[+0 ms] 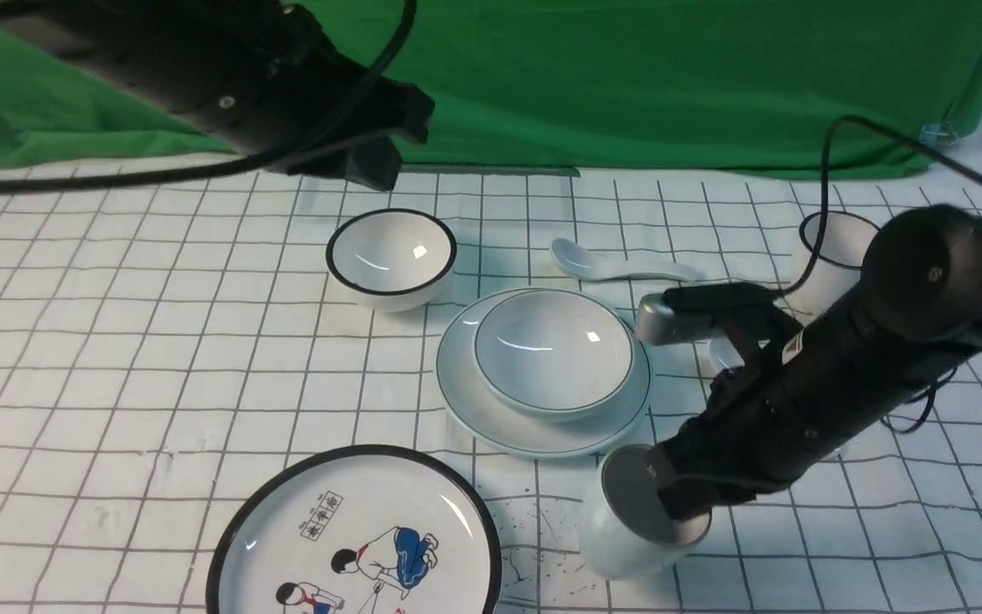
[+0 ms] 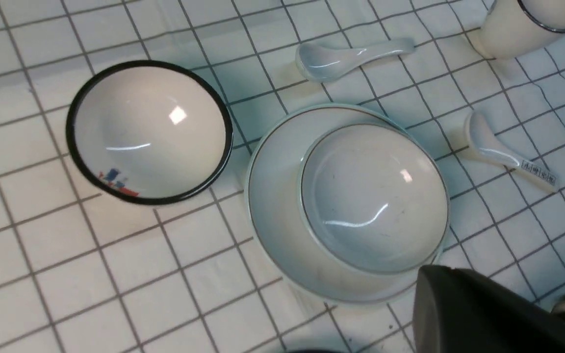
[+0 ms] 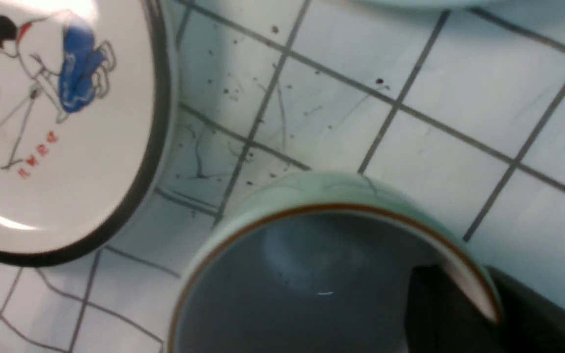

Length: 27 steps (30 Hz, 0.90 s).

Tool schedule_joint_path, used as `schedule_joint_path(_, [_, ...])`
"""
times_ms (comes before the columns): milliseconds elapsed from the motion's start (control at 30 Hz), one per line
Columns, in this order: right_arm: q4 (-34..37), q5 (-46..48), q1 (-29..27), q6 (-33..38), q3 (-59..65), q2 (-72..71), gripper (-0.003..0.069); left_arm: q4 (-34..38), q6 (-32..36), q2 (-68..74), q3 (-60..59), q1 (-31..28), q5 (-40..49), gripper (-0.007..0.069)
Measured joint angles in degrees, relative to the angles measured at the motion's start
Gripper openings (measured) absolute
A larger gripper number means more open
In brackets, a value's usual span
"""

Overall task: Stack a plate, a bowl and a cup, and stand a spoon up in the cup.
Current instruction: Use the right arm to grab a blue teacup, then use the right arm to put the blue teacup into the blue rice bowl in the middle

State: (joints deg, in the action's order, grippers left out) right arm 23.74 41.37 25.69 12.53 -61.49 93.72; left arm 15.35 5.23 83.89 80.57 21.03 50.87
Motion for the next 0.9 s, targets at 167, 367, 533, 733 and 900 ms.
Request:
schedule_joint_path(167, [-1.6, 2.8, -0.4, -1.3, -13.6, -1.0, 0.0088, -1.7, -2.4, -9.9, -10.8, 0.0, -1.1, 0.0])
schedule_joint_path(367, [-4.4, 11.6, -0.4, -3.4, -34.9, 11.3, 0.0088, -1.6, -3.6, -17.4, -23.9, 0.0, -8.0, 0.0])
schedule_joint_path(533, [-10.6, 18.2, -0.3, -8.2, -47.4, 24.4, 0.0088, -1.6, -3.7, -21.2, -30.4, 0.0, -11.1, 0.0])
schedule_joint_path(733, [-12.3, 18.9, -0.3, -10.9, -51.5, 31.1, 0.0088, -1.9, -3.7, -21.8, -32.0, 0.0, -11.3, 0.0001])
schedule_joint_path(900, [-13.0, 18.9, -0.3, -12.2, -51.9, 33.1, 0.0097, -3.2, -3.7, -21.8, -32.1, 0.0, -12.4, 0.0001])
